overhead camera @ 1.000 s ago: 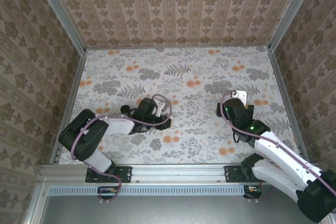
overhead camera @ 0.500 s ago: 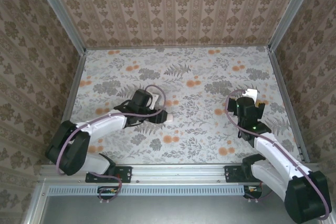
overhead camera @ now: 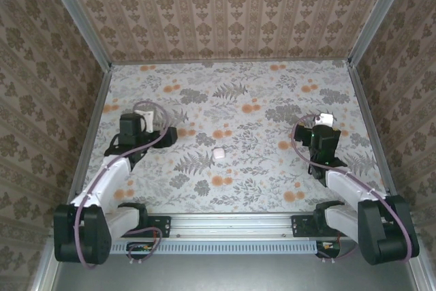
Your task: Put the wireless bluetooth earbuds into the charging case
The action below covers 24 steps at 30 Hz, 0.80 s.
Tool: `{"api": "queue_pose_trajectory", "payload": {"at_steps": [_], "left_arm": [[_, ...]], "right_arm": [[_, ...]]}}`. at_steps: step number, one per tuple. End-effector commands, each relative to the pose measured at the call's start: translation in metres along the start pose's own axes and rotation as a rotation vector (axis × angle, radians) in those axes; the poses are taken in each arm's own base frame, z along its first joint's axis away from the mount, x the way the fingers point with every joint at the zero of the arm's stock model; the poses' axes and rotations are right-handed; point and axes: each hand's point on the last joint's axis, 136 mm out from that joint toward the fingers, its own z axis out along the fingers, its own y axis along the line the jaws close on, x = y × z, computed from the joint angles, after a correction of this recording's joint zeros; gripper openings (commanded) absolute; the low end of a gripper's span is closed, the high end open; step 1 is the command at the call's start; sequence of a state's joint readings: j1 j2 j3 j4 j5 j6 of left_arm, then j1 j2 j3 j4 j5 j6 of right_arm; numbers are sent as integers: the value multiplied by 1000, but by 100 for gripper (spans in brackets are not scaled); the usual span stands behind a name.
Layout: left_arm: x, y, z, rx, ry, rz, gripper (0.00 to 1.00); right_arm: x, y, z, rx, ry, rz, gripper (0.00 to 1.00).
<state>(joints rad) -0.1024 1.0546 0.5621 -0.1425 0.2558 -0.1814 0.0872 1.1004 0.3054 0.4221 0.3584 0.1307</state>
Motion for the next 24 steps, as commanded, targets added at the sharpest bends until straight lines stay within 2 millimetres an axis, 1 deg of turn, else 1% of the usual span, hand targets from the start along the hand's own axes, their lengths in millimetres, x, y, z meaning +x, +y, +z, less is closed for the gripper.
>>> {"api": "queue_pose_trajectory", "payload": {"at_steps": [1, 4, 8, 10, 11, 12, 13, 14, 15, 17, 18, 20, 22, 23, 24], "left_arm": [[-25, 24, -10, -94, -147, 89, 100], [-35, 40, -14, -177, -242, 182, 100], [-36, 62, -5, -252, -346, 190, 100], [-33, 66, 4, -251, -385, 194, 100], [-36, 65, 8, -242, -407, 205, 100], [-37, 62, 11, -219, -400, 213, 100], [-41, 60, 13, -209, -422, 232, 100], [-46, 60, 13, -207, -457, 237, 100], [-47, 60, 16, -208, -463, 255, 100], [-50, 62, 21, -219, -462, 279, 100], [-52, 62, 23, -217, -474, 295, 100], [-48, 68, 33, -224, -459, 287, 100], [-42, 69, 45, -214, -452, 297, 100], [-40, 71, 49, -214, -455, 302, 100], [-43, 73, 50, -225, -457, 299, 100]], "right_arm": [[-23, 14, 6, -79, -104, 15, 100], [-29, 22, 14, -112, -134, 5, 100], [-37, 27, 24, -140, -160, 2, 100], [-33, 30, 32, -153, -157, -11, 100], [-31, 30, 37, -154, -160, -11, 100], [-24, 30, 43, -151, -150, -6, 100], [-17, 30, 49, -153, -140, -3, 100], [-14, 32, 53, -158, -146, -4, 100], [-16, 32, 54, -156, -153, -4, 100], [-13, 32, 58, -152, -102, -9, 100], [-14, 32, 59, -148, -104, -9, 100], [-14, 32, 60, -149, -98, -10, 100], [-14, 32, 60, -147, -95, -11, 100], [-15, 32, 60, -147, -99, -12, 100], [-15, 33, 59, -148, -98, -13, 100]]}}
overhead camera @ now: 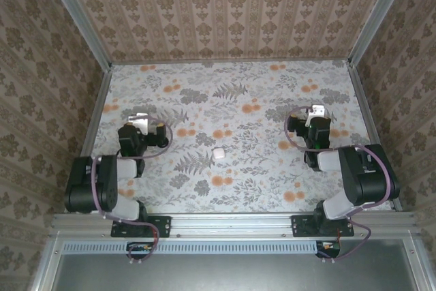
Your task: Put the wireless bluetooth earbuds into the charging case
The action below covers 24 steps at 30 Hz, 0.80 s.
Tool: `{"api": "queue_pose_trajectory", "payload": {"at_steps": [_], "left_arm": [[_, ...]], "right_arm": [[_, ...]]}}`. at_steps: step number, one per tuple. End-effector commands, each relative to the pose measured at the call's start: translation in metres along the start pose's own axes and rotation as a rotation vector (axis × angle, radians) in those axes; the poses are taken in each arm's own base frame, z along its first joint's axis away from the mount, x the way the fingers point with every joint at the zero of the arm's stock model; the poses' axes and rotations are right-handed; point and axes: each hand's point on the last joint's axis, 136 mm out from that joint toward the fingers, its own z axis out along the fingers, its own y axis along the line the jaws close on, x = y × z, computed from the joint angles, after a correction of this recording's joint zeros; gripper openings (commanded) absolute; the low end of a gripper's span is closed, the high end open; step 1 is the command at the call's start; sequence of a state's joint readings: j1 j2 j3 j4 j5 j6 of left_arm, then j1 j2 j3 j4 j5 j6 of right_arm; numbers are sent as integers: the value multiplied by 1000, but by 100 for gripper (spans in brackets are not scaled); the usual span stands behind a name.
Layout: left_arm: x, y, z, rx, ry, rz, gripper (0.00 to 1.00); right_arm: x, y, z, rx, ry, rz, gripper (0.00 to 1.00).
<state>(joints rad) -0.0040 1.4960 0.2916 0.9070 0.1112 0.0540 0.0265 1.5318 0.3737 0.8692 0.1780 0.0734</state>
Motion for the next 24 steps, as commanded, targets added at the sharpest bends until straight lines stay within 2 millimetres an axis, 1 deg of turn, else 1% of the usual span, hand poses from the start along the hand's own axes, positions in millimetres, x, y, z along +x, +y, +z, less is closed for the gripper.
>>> {"api": "queue_pose_trajectory", "payload": {"at_steps": [1, 5, 7, 24], "left_arm": [[-24, 6, 7, -17, -84, 31, 100], [-23, 14, 19, -43, -9, 2, 100], [-23, 18, 19, -67, -9, -5, 100], [-23, 16, 19, -84, -8, 13, 100]], "right_arm": [[-12, 3, 2, -17, -35, -6, 100], [-13, 5, 2, -20, -34, -10, 100], [-13, 5, 2, -20, -34, -11, 100], [-12, 8, 3, -32, -24, -22, 100]]}}
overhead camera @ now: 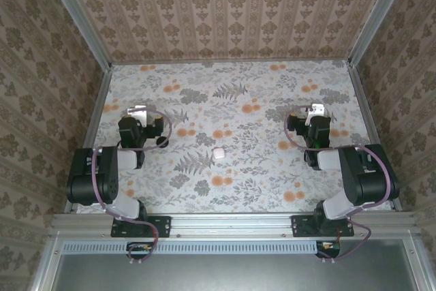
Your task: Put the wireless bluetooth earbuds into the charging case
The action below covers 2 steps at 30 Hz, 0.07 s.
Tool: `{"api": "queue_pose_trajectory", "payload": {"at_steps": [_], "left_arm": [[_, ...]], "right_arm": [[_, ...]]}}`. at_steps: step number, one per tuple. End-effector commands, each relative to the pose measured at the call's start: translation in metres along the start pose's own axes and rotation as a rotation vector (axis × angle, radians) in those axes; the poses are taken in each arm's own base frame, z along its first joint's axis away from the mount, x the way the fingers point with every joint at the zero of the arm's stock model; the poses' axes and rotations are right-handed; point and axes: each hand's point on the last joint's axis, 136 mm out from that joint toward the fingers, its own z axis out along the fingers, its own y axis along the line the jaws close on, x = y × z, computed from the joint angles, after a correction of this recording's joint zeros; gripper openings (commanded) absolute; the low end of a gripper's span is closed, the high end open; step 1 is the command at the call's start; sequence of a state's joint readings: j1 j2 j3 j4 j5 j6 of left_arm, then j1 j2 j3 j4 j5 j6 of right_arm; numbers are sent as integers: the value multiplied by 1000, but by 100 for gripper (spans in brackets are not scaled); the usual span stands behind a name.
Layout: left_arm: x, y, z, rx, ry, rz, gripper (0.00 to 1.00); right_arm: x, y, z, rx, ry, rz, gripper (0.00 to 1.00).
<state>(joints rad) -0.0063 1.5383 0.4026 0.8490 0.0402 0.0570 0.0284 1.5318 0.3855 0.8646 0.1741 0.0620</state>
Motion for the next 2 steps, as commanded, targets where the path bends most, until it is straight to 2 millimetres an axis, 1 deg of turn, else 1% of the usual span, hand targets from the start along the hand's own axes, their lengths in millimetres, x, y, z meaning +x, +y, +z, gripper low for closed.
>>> {"api": "queue_pose_trajectory", "payload": {"at_steps": [1, 2], "left_arm": [[-2, 1, 0, -15, -3, 6, 100], [-2, 1, 0, -14, -2, 6, 100]], "right_arm": [[-8, 6, 1, -26, -22, -12, 100], [-8, 6, 1, -27, -21, -12, 100]]}}
